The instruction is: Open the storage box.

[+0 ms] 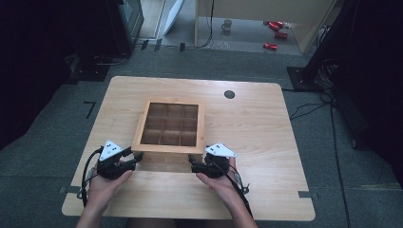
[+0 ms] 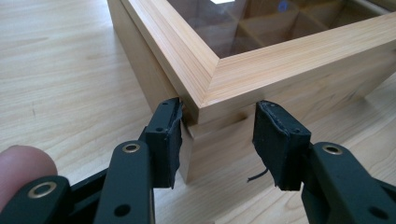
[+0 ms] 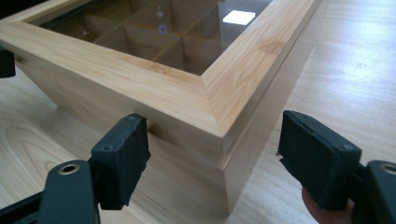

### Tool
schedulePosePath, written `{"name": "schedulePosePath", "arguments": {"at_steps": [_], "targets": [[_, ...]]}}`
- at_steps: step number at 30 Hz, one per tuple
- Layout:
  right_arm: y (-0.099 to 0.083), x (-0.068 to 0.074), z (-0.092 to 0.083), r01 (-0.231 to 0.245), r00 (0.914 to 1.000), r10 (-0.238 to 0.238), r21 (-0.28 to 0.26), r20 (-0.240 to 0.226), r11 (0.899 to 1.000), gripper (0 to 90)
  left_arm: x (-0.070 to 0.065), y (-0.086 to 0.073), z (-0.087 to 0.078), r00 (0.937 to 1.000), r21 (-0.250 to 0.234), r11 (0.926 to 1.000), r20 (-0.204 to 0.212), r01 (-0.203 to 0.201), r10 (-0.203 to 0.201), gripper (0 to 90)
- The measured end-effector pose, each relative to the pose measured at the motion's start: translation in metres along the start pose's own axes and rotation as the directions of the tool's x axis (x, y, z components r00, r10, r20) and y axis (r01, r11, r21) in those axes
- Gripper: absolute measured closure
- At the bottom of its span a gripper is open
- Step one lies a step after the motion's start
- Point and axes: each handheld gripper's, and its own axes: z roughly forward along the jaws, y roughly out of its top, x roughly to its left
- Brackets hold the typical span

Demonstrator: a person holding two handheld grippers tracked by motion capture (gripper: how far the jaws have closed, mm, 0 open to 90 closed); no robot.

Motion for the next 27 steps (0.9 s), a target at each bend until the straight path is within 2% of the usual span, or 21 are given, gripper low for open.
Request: {"name": "schedulePosePath", "arguments": {"at_steps": [4, 6, 10, 11, 12, 13, 17, 18, 21, 23, 24, 27], "targets": [[0.002, 0.001, -0.001, 0.017, 0.9998, -0.017, -0.015, -0.003, 1.0, 28.1, 0.0, 0.0, -0.001, 1.0, -0.008, 1.0, 0.001, 0.002, -0.002, 52.8], [0.003, 0.002, -0.002, 0.044, 0.999, -0.043, -0.019, 0.004, 0.999, 28.3, 0.001, 0.0, -0.001, 0.9999, -0.018, 0.9998, 0.007, 0.012, -0.012, 52.1], [0.006, 0.002, -0.004, 0.072, 0.9974, -0.072, -0.034, 0.008, 0.997, 28.4, 0.003, 0.0, -0.004, 0.9997, -0.027, 0.9994, 0.008, 0.021, -0.021, 47.9], [0.007, 0.003, -0.005, 0.075, 0.9971, -0.075, -0.043, 0.01, 0.996, 28.5, 0.004, -0.003, -0.004, 0.9999, -0.005, 0.9999, -0.011, 0.013, -0.013, 46.1], [0.007, 0.003, -0.005, 0.075, 0.9971, -0.075, -0.043, 0.01, 0.996, 28.5, 0.004, -0.003, -0.004, 0.9999, -0.005, 0.9999, -0.011, 0.013, -0.013, 43.7], [0.009, 0.004, -0.007, 0.094, 0.9955, -0.093, -0.062, 0.017, 0.994, 28.5, 0.006, -0.007, -0.004, 0.9996, 0.024, 0.9996, -0.025, 0.011, -0.01, 41.7], [0.019, 0.005, -0.012, 0.119, 0.9928, -0.118, -0.087, 0.021, 0.989, 28.5, 0.01, -0.02, 0.002, 0.9988, 0.082, 0.9963, -0.043, 0.026, -0.022, 37.0], [0.019, 0.005, -0.012, 0.119, 0.9928, -0.118, -0.087, 0.021, 0.989, 28.5, 0.01, -0.02, 0.002, 0.9988, 0.082, 0.9963, -0.043, 0.026, -0.022, 36.2], [0.033, 0.004, -0.017, 0.148, 0.989, -0.147, -0.108, 0.017, 0.983, 28.4, 0.011, -0.035, 0.009, 0.9975, 0.132, 0.9909, -0.068, 0.026, -0.017, 33.6], [0.04, 0.003, -0.019, 0.157, 0.9876, -0.156, -0.117, 0.014, 0.981, 28.4, 0.011, -0.039, 0.01, 0.997, 0.141, 0.9895, -0.073, 0.034, -0.024, 32.4], [0.044, 0.003, -0.02, 0.165, 0.9863, -0.164, -0.122, 0.015, 0.979, 28.4, 0.013, -0.048, 0.011, 0.9958, 0.159, 0.9861, -0.085, 0.048, -0.035, 32.0], [0.056, 0.002, -0.022, 0.185, 0.9828, -0.184, -0.138, 0.018, 0.973, 28.3, 0.013, -0.052, 0.009, 0.9936, 0.158, 0.9854, -0.103, 0.062, -0.046, 30.3]]}}
